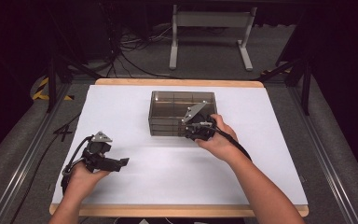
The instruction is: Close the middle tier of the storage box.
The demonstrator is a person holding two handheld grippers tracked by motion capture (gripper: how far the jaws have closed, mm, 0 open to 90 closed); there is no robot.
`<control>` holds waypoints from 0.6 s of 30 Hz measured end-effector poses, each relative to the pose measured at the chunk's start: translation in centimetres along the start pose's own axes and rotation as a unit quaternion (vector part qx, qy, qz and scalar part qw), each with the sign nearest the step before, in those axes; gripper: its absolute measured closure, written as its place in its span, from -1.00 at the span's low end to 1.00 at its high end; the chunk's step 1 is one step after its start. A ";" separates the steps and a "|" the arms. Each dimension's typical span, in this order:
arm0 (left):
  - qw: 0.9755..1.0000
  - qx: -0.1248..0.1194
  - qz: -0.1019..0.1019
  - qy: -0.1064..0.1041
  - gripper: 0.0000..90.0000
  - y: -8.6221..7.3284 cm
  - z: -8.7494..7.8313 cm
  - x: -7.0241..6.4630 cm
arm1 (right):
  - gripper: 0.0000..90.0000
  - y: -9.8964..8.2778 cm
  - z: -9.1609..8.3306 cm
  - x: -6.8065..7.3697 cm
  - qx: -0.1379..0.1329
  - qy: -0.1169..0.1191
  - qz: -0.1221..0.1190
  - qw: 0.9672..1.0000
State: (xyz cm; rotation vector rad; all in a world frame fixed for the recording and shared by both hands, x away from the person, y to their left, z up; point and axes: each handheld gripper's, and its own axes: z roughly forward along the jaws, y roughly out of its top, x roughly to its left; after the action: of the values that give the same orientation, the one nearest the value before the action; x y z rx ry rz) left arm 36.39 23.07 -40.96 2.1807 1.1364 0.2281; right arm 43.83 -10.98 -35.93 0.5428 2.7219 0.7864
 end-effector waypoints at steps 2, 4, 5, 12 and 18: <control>1.000 0.001 0.002 -0.001 -0.77 0.0 0.0 0.0 | 0.67 0.0 -0.3 0.1 -0.001 0.009 0.001 1.000; 1.000 0.002 0.002 0.001 -0.77 0.0 0.1 0.0 | 0.56 0.0 -0.7 0.2 -0.002 0.016 0.003 1.000; 1.000 0.002 0.002 0.000 -0.77 0.0 0.1 0.0 | 0.52 -0.1 -0.8 0.2 -0.003 0.016 0.003 1.000; 1.000 0.001 0.001 -0.001 -0.77 0.0 0.0 0.0 | 0.29 -0.4 -2.0 0.3 -0.015 0.031 0.007 0.999; 1.000 0.000 -0.001 0.000 -0.77 0.0 0.0 0.0 | 0.08 -1.1 -3.1 0.3 -0.021 0.035 0.006 0.999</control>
State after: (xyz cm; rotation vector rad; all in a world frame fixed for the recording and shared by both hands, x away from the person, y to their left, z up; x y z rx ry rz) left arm 36.37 23.07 -40.95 2.1792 1.1383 0.2263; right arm 42.23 -13.11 -34.01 0.5329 2.7605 0.8796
